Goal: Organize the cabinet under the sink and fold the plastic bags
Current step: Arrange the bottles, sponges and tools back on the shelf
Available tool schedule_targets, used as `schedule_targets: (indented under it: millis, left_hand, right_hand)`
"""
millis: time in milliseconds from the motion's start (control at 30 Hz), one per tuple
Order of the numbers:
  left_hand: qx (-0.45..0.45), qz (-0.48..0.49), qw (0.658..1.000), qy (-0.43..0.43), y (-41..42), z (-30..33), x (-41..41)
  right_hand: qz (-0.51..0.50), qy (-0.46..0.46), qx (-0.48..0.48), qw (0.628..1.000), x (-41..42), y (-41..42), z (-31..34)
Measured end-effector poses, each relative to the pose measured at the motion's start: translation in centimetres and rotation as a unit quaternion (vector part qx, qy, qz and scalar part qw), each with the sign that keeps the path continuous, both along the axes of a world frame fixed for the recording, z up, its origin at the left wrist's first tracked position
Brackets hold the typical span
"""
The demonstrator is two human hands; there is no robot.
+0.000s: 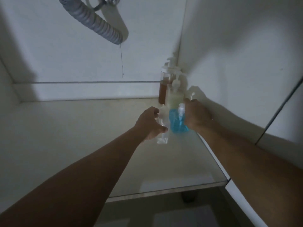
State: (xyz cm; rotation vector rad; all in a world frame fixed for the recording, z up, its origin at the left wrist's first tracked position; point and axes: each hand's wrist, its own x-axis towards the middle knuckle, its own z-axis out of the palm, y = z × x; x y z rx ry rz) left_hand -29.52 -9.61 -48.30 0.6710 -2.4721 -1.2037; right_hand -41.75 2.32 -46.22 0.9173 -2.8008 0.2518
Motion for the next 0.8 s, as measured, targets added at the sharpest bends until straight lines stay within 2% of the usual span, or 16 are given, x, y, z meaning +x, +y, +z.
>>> schedule_targets:
  millis: [100,200,367,600,767,800]
  left_hand:
    - [-0.003,0.023,1.000,0.003,0.1,-1.9,-0.3]
    - [0.004,0.048,0.999,0.024,0.2,-3.2,-0.3]
    - [0.029,0.064,0.996,0.060,0.3,-4.0,-0.7]
    - [0.045,0.071,0.996,0.042,0.2,-4.3,-0.6]
    - [0.060,0.069,0.995,0.041,0.2,-4.2,-0.8]
    - [0.062,0.066,0.995,0.042,0.4,-4.2,-1.0]
  right_hand:
    - [0.012,0.068,0.031,0.997,-0.2,-0.4,0.0]
    - [0.039,0.077,0.044,0.995,-0.7,-0.9,-0.1]
    - [0.025,0.107,0.070,0.991,-2.2,-2.4,-0.2]
    - [0.023,0.128,0.073,0.989,-4.1,-3.5,-1.0]
    - [-0.023,0.253,0.087,0.963,-3.6,-3.4,-1.3]
    - [-0.024,0.249,0.082,0.965,-3.5,-3.4,-1.0]
